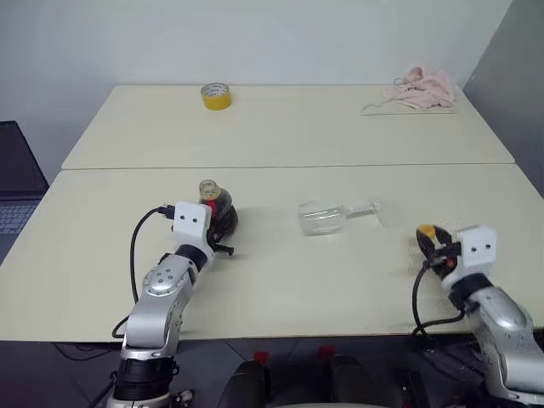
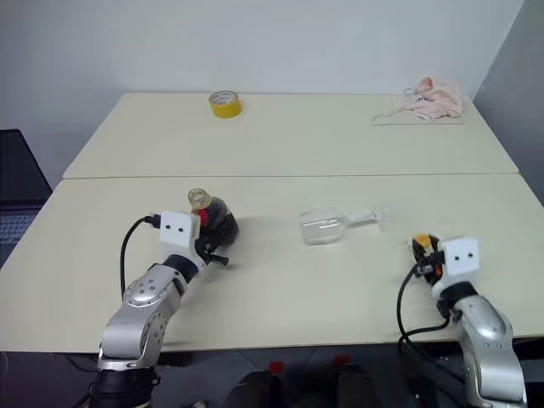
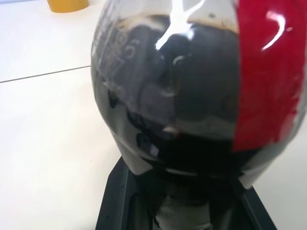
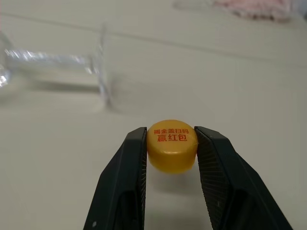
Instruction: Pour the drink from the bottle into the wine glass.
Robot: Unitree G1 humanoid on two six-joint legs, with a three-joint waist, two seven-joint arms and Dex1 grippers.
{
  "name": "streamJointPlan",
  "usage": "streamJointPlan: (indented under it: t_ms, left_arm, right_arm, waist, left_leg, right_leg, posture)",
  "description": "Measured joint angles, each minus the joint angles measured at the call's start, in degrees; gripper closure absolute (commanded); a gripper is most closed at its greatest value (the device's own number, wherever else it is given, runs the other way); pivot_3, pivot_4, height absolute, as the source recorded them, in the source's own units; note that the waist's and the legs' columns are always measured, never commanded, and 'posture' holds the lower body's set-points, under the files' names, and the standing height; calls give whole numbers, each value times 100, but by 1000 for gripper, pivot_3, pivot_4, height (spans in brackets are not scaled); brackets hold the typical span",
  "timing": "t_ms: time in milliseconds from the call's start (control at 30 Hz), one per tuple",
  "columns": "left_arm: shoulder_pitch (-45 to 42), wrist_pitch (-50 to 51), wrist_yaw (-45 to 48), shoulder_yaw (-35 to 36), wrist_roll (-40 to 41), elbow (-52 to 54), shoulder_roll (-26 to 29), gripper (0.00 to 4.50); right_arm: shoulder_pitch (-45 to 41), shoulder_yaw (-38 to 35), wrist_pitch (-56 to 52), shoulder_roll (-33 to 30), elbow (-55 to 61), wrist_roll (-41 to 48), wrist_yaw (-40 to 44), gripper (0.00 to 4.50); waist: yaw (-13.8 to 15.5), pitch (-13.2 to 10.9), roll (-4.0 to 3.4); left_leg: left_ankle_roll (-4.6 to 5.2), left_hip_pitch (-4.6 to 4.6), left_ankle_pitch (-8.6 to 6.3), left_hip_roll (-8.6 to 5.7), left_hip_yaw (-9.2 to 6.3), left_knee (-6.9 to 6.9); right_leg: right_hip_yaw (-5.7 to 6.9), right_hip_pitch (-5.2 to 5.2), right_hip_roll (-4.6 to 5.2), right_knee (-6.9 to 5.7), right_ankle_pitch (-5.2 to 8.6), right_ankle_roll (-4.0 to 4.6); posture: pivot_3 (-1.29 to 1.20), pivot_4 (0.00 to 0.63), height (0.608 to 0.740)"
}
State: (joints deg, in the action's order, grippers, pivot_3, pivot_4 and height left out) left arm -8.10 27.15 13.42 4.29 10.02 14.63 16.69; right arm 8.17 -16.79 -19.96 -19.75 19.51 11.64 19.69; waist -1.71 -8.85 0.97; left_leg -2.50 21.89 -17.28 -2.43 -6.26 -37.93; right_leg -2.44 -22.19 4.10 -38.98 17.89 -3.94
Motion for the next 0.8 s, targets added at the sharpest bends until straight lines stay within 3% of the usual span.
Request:
streamJointPlan:
  t_ms: [133, 467, 667, 800]
  left_arm:
    - [-40, -1, 1, -2, 4, -38, -10, 3780]
    - [-51, -7, -9, 3, 6, -60, -10, 3780]
    - [-51, -9, -18, 37, 17, -70, -11, 3780]
    - [-125, -10, -27, 101, 42, -171, -11, 3780]
  right_arm:
    - [-3, 14, -168, 30, -58, 45, -109, 3287]
    - [-73, -11, -577, -42, -197, 97, -254, 31]
    - [-117, 174, 174, -211, -34, 95, 165, 0]
    - [-479, 940, 257, -313, 590, 316, 749, 0]
  waist:
    - [5, 0, 0]
    - [5, 1, 0]
    - [3, 0, 0]
    - [-13, 1, 0]
  left_leg:
    - [0, 1, 0, 0, -1, -1]
    - [0, 0, 0, 0, -1, -1]
    - [0, 0, 0, 1, 0, -1]
    - [0, -1, 0, 5, -4, -2]
  right_leg:
    - [1, 1, 0, 1, 0, 0]
    - [1, 2, -1, 1, 0, 0]
    - [1, 2, -1, 1, 0, 0]
    - [4, 2, -6, 0, 0, 0]
  posture:
    - [0, 150, 740]
    - [0, 150, 740]
    - [0, 150, 740]
    - [0, 150, 740]
